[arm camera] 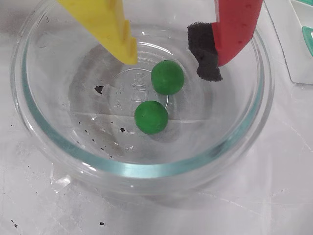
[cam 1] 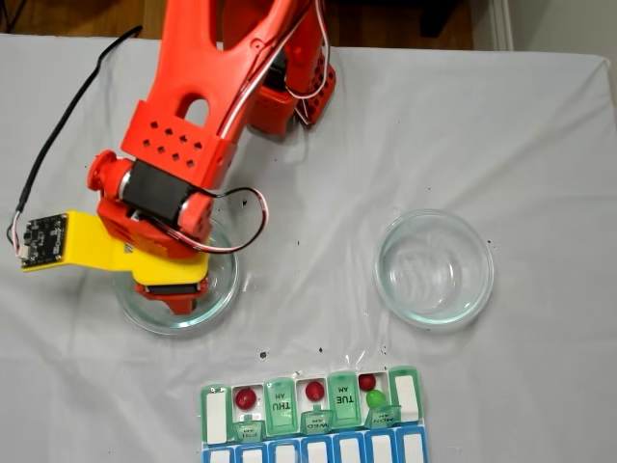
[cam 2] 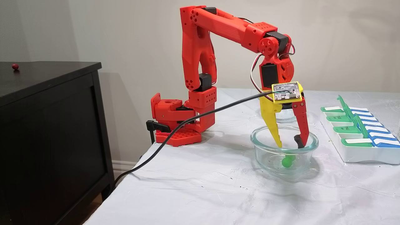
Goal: Sort medicines into box.
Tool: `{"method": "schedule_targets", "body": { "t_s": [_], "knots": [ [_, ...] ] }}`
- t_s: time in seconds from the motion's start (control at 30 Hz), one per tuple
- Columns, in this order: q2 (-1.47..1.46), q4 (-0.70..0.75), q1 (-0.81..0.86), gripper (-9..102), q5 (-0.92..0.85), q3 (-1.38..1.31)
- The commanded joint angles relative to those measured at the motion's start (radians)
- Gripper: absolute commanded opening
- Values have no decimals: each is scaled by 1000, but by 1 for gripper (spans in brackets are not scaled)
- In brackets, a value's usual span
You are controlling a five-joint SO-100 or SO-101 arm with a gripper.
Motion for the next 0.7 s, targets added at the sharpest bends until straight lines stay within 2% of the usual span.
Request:
{"method": "schedule_targets", "body": {
  "t_s": [0.0, 0.67],
  "knots": [
    [26, -18, 9, 23, -8, -35],
    [-74, -58, 11, 23, -26, -35]
  ]
}}
